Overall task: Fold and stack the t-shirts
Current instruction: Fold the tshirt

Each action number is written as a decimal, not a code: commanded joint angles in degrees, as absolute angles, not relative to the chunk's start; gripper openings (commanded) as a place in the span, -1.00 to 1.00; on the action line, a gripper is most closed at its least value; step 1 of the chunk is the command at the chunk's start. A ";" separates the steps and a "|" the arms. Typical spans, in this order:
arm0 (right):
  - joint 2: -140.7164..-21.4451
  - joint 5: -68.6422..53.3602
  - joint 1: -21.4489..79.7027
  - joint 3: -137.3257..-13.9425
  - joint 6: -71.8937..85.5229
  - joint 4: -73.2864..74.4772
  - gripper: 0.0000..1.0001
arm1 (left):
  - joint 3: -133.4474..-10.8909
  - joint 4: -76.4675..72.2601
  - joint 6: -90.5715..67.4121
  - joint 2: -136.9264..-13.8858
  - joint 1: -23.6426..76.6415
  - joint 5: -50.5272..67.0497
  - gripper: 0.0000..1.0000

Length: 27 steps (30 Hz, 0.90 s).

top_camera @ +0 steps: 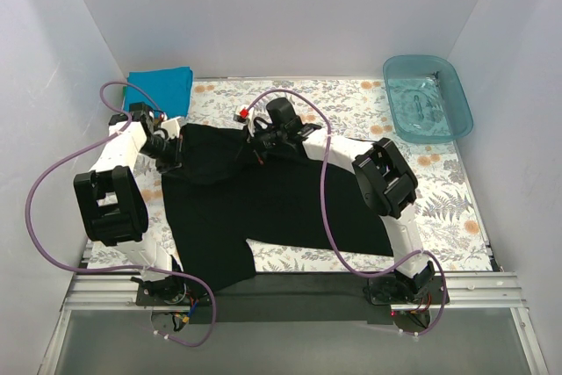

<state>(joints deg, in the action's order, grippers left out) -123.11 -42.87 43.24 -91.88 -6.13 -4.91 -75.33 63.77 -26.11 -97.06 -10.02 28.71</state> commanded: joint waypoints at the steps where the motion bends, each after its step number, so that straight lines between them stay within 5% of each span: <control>1: -118.74 -45.79 43.24 -90.44 -4.92 -7.29 -0.97 | -74.18 66.09 -24.87 -93.69 -10.28 27.60 -1.00; 27: -117.25 -47.81 44.91 -82.36 -5.97 -7.56 -0.97 | -68.91 68.47 -22.50 -91.49 -10.37 27.86 -1.00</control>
<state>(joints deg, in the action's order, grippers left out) -118.69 -46.30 44.18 -83.26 -5.56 -6.15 -69.47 67.90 -23.40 -93.65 -10.02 28.01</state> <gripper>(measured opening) 0.027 0.009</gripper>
